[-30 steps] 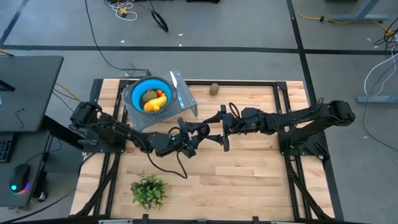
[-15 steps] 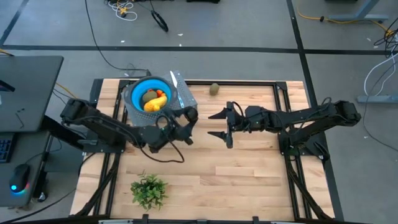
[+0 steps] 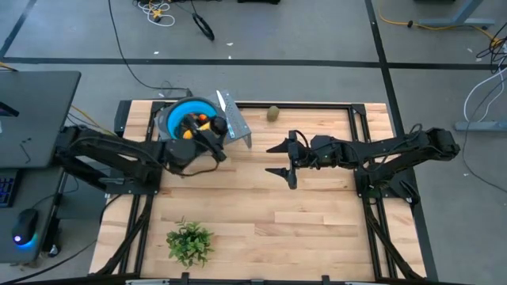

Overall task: Pick & Place Fruit
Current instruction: Put the black plum into the blue strainer bowl on the shelf, then put the brown kiwi into the blue strainer bowl on the shelf

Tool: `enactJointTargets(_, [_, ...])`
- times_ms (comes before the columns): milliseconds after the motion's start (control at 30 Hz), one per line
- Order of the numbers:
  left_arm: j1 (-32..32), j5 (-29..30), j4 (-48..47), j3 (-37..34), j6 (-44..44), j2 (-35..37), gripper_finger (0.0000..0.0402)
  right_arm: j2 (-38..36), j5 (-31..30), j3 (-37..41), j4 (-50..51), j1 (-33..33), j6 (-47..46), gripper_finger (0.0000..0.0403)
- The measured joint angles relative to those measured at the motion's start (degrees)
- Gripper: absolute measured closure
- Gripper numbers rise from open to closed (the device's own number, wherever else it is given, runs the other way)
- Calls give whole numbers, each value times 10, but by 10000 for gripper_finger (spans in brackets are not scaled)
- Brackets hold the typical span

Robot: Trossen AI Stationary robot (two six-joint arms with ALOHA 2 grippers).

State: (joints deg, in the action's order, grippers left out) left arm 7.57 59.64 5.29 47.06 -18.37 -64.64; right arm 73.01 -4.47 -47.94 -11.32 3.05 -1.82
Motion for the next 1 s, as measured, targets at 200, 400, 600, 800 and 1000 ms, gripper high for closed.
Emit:
enactJointTargets(200, [-33, -78, 8, -45, 18, 84, 120, 0, 0, 0, 20, 0, -29, 91])
enactJointTargets(400, [-98, -100, 20, -106, 48, 161, 113, 0, 1, 0, 25, 1, -47, 91])
enactJointTargets(600, [-161, -117, 17, -136, 117, 199, 115, 0, 0, 0, 26, 1, -48, 91])
enactJointTargets(800, [-167, -188, 22, -136, 136, 201, 72, 0, -26, 0, 48, 1, -46, 91])
enactJointTargets(1000, [-167, -186, 27, -136, 145, 201, 37, 0, -52, 0, 57, 1, -46, 91])
